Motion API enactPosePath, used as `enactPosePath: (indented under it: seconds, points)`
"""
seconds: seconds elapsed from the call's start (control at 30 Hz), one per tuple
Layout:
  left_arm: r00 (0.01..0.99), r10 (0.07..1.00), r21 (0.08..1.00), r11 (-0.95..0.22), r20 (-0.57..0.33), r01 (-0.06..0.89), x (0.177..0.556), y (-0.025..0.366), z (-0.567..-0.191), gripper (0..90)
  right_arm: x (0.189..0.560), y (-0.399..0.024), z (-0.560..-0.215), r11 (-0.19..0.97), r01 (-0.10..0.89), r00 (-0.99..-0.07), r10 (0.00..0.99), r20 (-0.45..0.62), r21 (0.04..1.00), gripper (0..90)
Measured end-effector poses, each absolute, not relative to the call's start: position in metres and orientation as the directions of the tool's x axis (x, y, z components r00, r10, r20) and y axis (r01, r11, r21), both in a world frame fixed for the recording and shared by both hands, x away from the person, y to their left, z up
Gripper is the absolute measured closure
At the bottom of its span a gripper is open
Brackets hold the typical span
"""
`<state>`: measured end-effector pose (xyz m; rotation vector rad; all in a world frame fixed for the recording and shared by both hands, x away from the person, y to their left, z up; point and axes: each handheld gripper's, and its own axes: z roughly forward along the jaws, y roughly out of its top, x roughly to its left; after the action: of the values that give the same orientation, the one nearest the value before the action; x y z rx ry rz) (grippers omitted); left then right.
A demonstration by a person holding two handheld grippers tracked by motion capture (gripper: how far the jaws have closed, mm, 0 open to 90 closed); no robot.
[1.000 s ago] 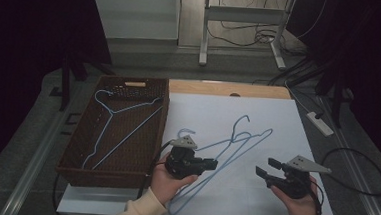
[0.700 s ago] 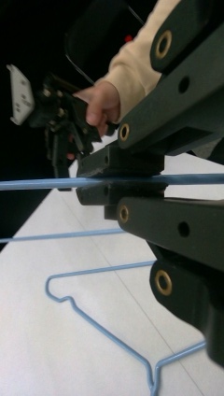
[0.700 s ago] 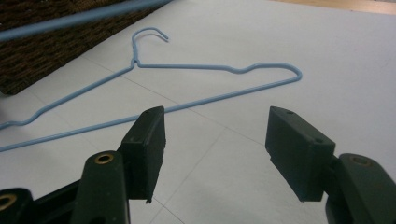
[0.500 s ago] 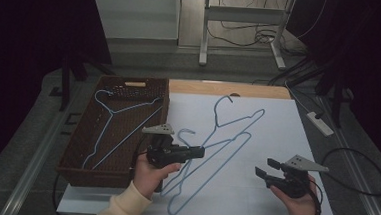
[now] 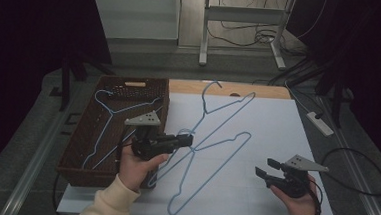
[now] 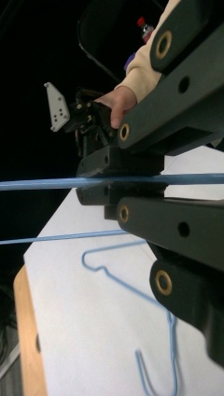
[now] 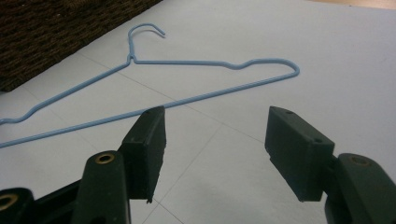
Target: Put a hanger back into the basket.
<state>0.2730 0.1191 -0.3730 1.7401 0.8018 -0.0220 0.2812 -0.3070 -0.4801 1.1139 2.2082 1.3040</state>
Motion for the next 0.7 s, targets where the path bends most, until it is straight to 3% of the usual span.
enactPosePath:
  seconds: [0.7]
  points:
    - [0.674,0.627,0.861,-0.011,-0.391,0.509,0.282,0.212,-0.363,86.3,0.283,-0.305,-0.483,0.278,0.457,-0.631,0.771,0.088,0.845,40.0]
